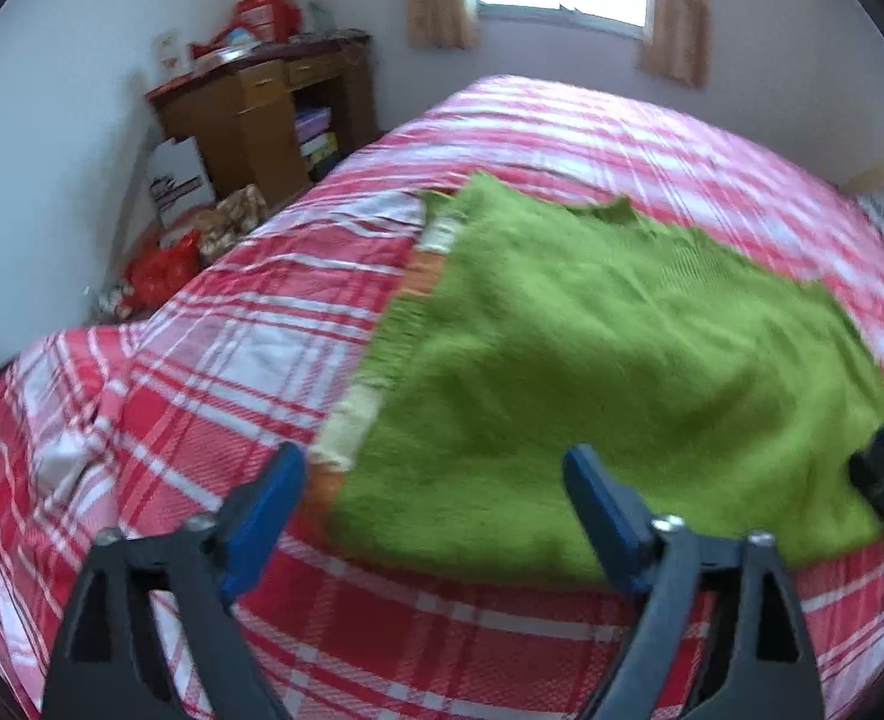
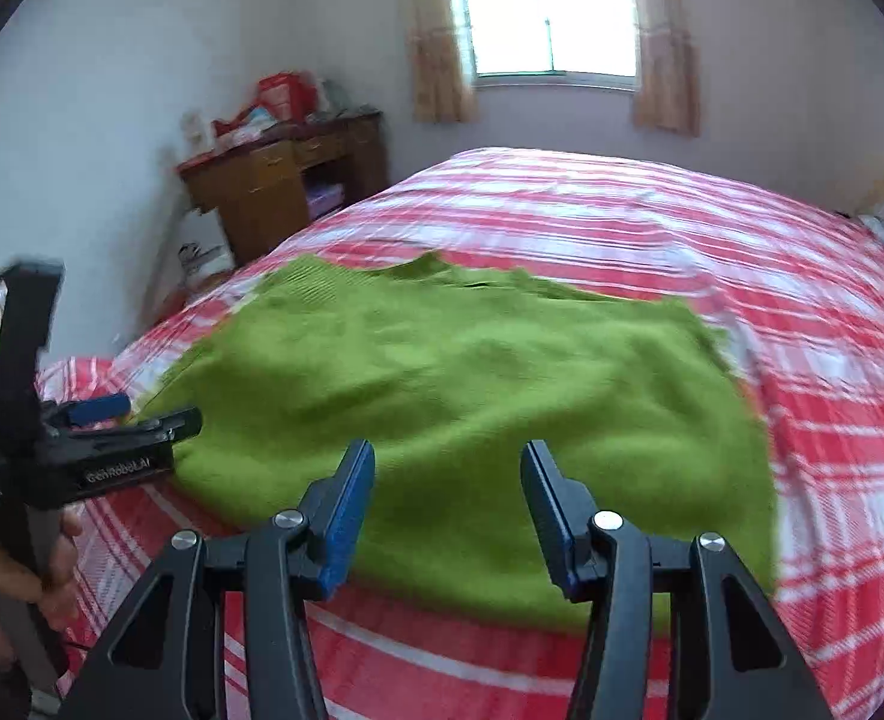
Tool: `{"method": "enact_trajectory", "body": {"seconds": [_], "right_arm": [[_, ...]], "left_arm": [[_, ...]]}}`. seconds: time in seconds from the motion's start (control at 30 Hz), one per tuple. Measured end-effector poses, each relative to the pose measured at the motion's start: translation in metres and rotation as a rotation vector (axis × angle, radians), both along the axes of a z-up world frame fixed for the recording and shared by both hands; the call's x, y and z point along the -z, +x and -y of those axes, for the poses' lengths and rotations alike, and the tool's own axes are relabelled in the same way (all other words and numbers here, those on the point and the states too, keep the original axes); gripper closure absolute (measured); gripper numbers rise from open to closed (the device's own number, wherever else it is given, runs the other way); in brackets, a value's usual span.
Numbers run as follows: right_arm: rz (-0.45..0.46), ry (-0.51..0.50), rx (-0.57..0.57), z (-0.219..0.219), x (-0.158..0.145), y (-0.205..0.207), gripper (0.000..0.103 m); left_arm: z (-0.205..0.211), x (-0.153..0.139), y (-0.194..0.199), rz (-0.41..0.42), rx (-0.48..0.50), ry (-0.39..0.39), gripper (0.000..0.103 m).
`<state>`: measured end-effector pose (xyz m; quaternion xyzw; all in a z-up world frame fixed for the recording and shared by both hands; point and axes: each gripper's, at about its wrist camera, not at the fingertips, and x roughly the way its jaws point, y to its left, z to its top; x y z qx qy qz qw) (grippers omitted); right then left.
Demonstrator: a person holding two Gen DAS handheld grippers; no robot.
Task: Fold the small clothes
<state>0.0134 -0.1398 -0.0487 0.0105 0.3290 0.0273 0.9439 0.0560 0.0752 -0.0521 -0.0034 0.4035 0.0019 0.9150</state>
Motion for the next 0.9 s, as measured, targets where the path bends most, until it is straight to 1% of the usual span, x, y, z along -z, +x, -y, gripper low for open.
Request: {"method": "enact_trajectory", "body": {"seconds": [0.07,0.13,0.17,0.2,0.23,0.27,0.3,0.33,0.37,0.4,0.43,0.5,0.6,0.7,0.77,0.87,0.9], "right_arm": [[-0.032,-0.014,-0.034,-0.012,0.013,0.008,0.051],[-0.113,-0.020,-0.052,-0.021,0.038,0.017,0.051],[-0.123,-0.030,-0.050,-0.022,0.047,0.018,0.051],[-0.093,-0.034,-0.052,-0.022,0.048,0.014,0.051],[-0.090,-0.030,-0.056,-0.021,0.046,0.014,0.051],[-0.092,-0.022,-0.055,-0.020,0.046,0.014,0.051],[-0.093,-0.013,-0.054,-0.019,0.047,0.014,0.051],[-0.089,-0.002,-0.054,-0.018,0.048,0.014,0.051],[-0.087,0.002,-0.055,-0.017,0.049,0.014,0.051],[-0.087,0.003,-0.056,-0.017,0.050,0.015,0.051],[-0.085,0.006,-0.057,-0.016,0.050,0.013,0.051],[-0.080,0.012,-0.058,-0.014,0.050,0.013,0.051],[-0.075,0.008,-0.056,-0.017,0.048,0.014,0.051],[-0.076,0.003,-0.055,-0.018,0.048,0.012,0.051],[-0.085,0.019,-0.057,-0.017,0.044,0.014,0.051],[-0.043,0.074,-0.054,-0.010,0.027,0.023,0.066],[-0.029,0.079,-0.045,-0.009,0.021,0.028,0.066]], "left_arm": [[-0.017,-0.001,-0.007,0.026,-0.054,-0.062,0.006],[-0.031,0.004,-0.010,0.020,-0.095,-0.132,0.006],[-0.040,0.011,-0.010,-0.007,-0.115,-0.200,0.006],[-0.045,0.017,-0.010,-0.027,-0.124,-0.259,0.006],[-0.050,0.023,-0.010,-0.043,-0.132,-0.327,0.006],[-0.053,0.030,-0.010,-0.055,-0.142,-0.404,0.006],[-0.053,0.034,-0.009,-0.048,-0.157,-0.459,0.003],[-0.051,0.034,-0.008,-0.020,-0.172,-0.471,0.002],[-0.047,0.032,-0.003,0.014,-0.155,-0.501,0.002],[-0.044,0.033,0.005,0.006,-0.136,-0.522,0.002],[-0.040,0.034,0.014,-0.010,-0.140,-0.530,0.002],[-0.035,0.030,0.022,0.023,-0.135,-0.571,0.002],[-0.032,0.032,0.036,0.036,-0.123,-0.639,0.005],[-0.037,0.034,0.043,0.071,-0.154,-0.660,0.005],[-0.041,0.034,0.045,0.096,-0.160,-0.667,0.005],[-0.040,0.032,0.048,0.114,-0.139,-0.655,0.006],[-0.040,0.032,0.048,0.119,-0.133,-0.662,0.008]]}}
